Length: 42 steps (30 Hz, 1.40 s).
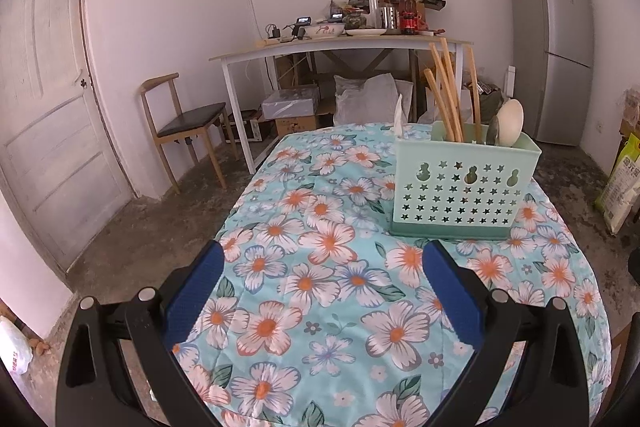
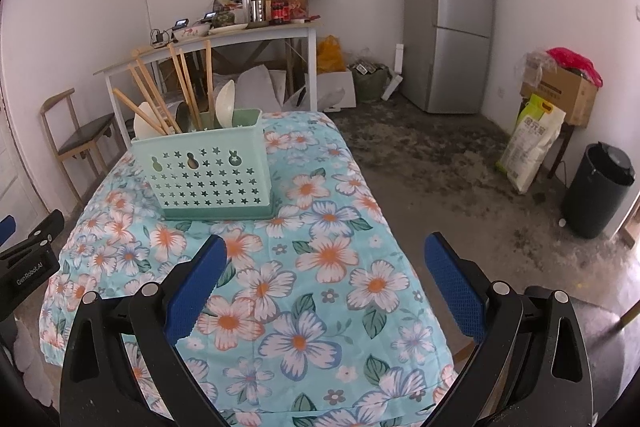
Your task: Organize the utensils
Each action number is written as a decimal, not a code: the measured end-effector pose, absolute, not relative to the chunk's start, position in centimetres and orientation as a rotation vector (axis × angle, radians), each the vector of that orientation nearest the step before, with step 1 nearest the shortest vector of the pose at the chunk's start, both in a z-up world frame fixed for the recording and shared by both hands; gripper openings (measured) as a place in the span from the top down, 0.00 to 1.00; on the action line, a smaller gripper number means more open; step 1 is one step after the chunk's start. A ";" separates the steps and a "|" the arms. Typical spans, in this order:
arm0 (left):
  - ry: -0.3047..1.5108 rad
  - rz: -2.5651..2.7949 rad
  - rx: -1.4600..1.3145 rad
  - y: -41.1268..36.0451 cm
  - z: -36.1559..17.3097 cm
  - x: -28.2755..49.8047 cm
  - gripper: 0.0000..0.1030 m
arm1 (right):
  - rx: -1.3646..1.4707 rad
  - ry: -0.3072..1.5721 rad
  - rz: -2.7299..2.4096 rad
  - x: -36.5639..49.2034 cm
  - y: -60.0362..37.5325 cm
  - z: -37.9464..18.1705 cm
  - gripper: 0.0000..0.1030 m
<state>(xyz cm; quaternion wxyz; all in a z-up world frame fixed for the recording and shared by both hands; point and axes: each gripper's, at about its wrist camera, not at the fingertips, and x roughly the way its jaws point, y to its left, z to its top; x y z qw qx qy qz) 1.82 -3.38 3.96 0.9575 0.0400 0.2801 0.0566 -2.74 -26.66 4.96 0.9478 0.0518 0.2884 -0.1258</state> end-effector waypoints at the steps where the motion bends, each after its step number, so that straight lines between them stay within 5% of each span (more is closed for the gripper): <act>1: 0.568 0.115 0.080 -3.3 3.9 1.9 0.06 | 0.104 0.587 -0.255 -2.8 -26.6 5.0 0.08; 42: 0.564 0.125 0.061 -1.9 4.1 1.7 0.06 | 0.096 0.571 -0.251 -2.9 -25.7 5.8 0.08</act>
